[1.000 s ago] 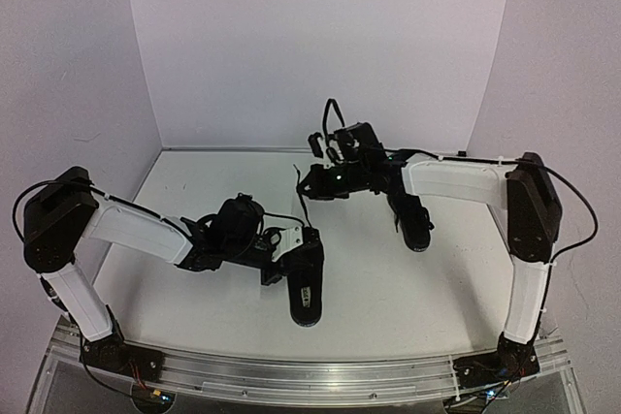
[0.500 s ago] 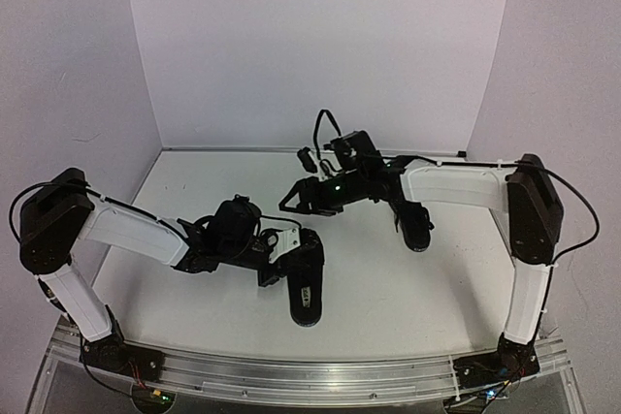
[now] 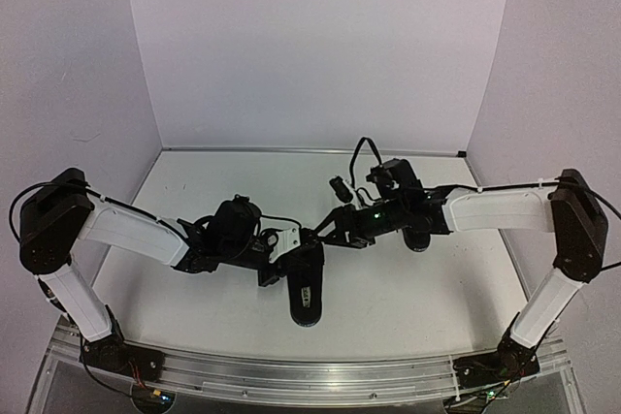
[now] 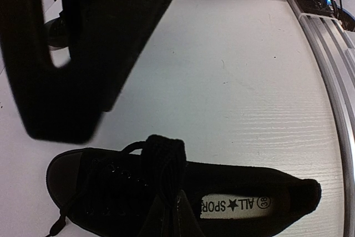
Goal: Tie the shoes
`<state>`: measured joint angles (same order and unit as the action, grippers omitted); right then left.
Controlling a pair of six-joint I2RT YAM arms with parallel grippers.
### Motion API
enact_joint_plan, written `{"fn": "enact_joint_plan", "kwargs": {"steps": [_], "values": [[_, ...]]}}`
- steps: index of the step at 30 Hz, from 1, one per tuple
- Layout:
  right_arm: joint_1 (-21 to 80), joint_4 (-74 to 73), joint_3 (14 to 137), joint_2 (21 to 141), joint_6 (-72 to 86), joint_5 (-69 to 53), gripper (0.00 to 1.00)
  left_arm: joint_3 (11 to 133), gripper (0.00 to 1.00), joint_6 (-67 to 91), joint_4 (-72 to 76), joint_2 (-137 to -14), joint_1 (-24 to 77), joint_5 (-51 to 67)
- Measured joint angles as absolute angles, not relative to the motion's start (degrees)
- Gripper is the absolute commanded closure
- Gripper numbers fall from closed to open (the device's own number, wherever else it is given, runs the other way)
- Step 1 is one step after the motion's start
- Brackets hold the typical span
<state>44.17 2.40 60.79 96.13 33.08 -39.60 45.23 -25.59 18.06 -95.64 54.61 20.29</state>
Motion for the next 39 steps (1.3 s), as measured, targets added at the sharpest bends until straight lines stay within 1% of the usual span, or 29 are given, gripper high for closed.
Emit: {"fn": "enact_joint_plan", "kwargs": {"steps": [4, 10, 15, 18, 22, 24, 25, 26, 27, 28, 31, 34, 37, 39], "values": [[45.78, 3.77, 59.53, 96.20, 35.12, -40.10, 0.48, 45.23, 1.00, -25.53, 18.06, -95.64, 54.61, 20.29], [47.95, 6.50, 59.53, 97.62, 36.41, -40.09, 0.55, 45.28, 1.00, -25.52, 18.06, -95.64, 54.61, 20.29], [48.31, 6.59, 59.52, 100.26, 37.36, -39.65, 0.62, 45.30, 1.00, -25.52, 18.06, -95.64, 54.61, 20.29], [48.31, 6.57, 59.46, 100.91, 37.92, -39.37, 0.70, 45.30, 1.00, -25.52, 18.06, -95.66, 54.61, 20.29], [48.31, 6.63, 59.45, 101.17, 38.25, -39.20, 0.75, 45.32, 1.00, -25.51, 18.06, -95.66, 54.61, 20.28], [48.31, 6.66, 59.45, 101.19, 38.27, -39.21, 0.80, 45.32, 1.00, -25.50, 18.05, -95.66, 54.61, 20.28], [48.31, 6.66, 59.45, 101.19, 38.30, -39.22, 0.85, 45.34, 1.00, -25.50, 18.06, -95.66, 54.61, 20.27], [48.31, 6.66, 59.46, 101.19, 38.37, -39.22, 0.92, 45.38, 1.00, -25.50, 18.04, -95.66, 54.61, 20.27], [48.31, 6.67, 59.44, 101.22, 38.39, -39.21, 0.98, 45.41, 0.98, -25.50, 18.04, -95.69, 54.61, 20.27], [48.31, 6.71, 59.44, 101.25, 38.22, -39.24, 1.00, 45.42, 0.93, -25.49, 18.04, -95.71, 54.61, 20.26], [48.31, 6.65, 59.44, 101.40, 38.52, -39.09, 1.00, 45.43, 0.73, -25.00, 18.01, -95.72, 54.61, 20.03], [48.31, 6.61, 59.44, 101.51, 38.44, -38.84, 1.00, 45.45, 0.59, -24.76, 17.24, -95.48, 54.52, 19.00], [48.31, 6.63, 59.44, 101.51, 38.41, -38.47, 1.00, 45.48, 0.51, -24.27, 14.47, -93.77, 52.95, 19.02], [48.31, 6.61, 59.44, 101.51, 38.39, -38.35, 1.00, 45.55, 0.49, -23.79, 12.37, -91.47, 49.57, 20.20]]}}
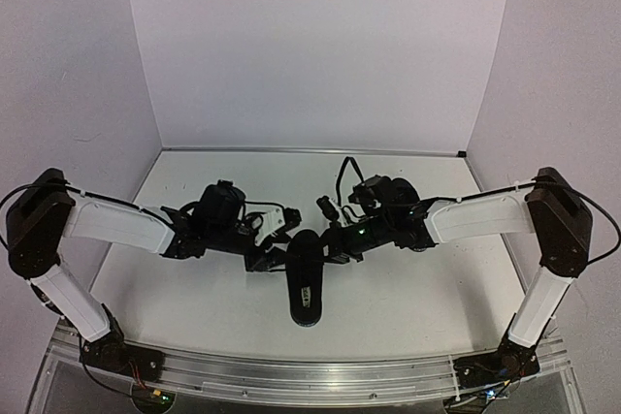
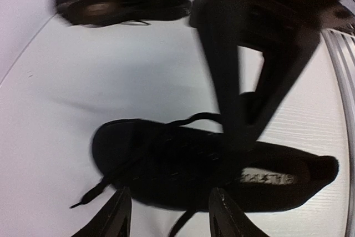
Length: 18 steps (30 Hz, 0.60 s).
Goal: Tie the shoes
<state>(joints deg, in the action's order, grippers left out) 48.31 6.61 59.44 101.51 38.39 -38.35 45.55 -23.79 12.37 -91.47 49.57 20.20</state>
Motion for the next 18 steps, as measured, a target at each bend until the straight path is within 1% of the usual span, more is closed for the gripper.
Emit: {"fn": "enact_joint_plan", "kwargs": {"steps": [5, 9, 13, 18], "values": [[48.31, 6.60, 59.44, 101.51, 38.39, -38.15, 1.00, 48.60, 0.47, -25.50, 6.69, -87.71, 39.14, 21.45], [48.31, 6.59, 59.44, 101.56, 38.37, -37.98, 1.00, 51.97, 0.48, -28.60, 2.07, -88.88, 35.34, 22.35], [48.31, 6.59, 59.44, 101.67, 38.37, -37.95, 1.00, 57.06, 0.51, -32.88, -3.03, -95.56, 33.78, 22.37], [48.31, 6.59, 59.44, 102.05, 38.37, -37.90, 1.00, 63.27, 0.51, -38.19, -9.39, -105.03, 33.64, 22.48]]}}
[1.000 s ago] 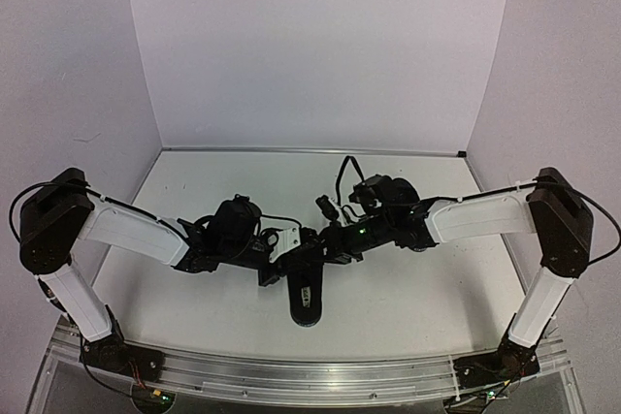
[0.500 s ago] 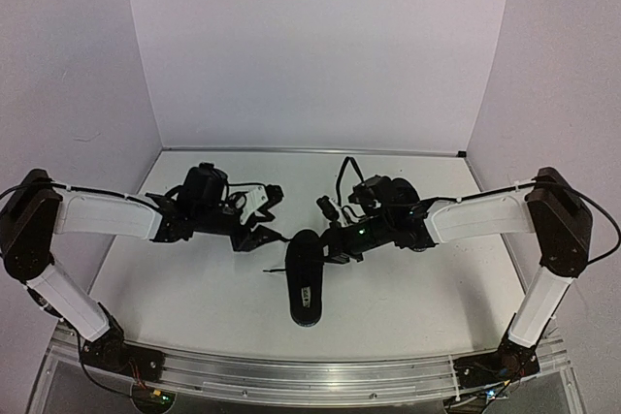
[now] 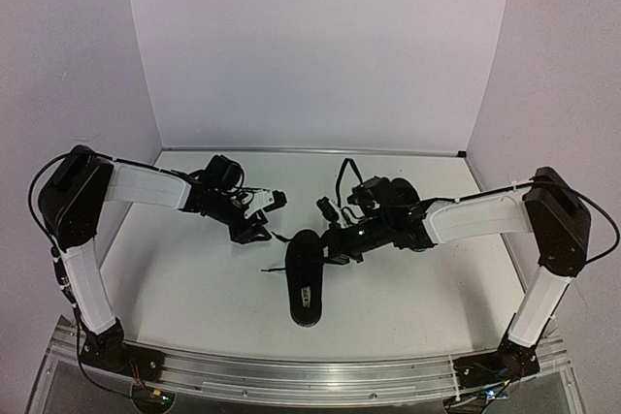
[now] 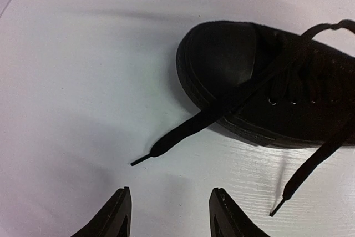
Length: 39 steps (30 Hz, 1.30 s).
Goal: Tie the shoes
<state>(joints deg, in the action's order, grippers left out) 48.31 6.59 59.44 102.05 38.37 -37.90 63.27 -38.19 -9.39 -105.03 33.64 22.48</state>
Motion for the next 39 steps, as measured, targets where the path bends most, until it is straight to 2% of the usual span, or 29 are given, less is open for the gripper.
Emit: {"fn": "enact_joint_plan", "kwargs": {"steps": [12, 16, 18, 21, 25, 32, 39], "values": [[48.31, 6.60, 59.46, 102.89, 38.39, -37.76, 1.00, 75.36, 0.47, -44.66, -16.52, -116.96, 33.72, 24.74], [48.31, 6.57, 59.46, 103.18, 38.39, -37.74, 1.00, 78.10, 0.49, -45.61, -18.06, -120.22, 33.99, 25.39], [48.31, 6.59, 59.46, 103.18, 38.40, -37.74, 1.00, 79.79, 0.55, -45.91, -18.99, -121.83, 34.24, 26.04], [48.31, 6.59, 59.46, 103.18, 38.41, -37.71, 1.00, 82.16, 0.80, -46.50, -20.57, -123.21, 34.65, 26.54], [48.31, 6.59, 59.46, 103.18, 38.44, -37.54, 1.00, 83.35, 0.97, -44.96, -21.50, -123.94, 34.94, 26.86], [48.31, 6.59, 59.46, 103.18, 38.51, -36.89, 1.00, 75.29, 1.00, -38.03, -19.27, -117.38, 34.94, 26.16], [48.31, 6.61, 59.46, 103.20, 38.65, -36.08, 1.00, 65.39, 1.00, -23.90, -14.95, -98.80, 35.25, 23.28]]}}
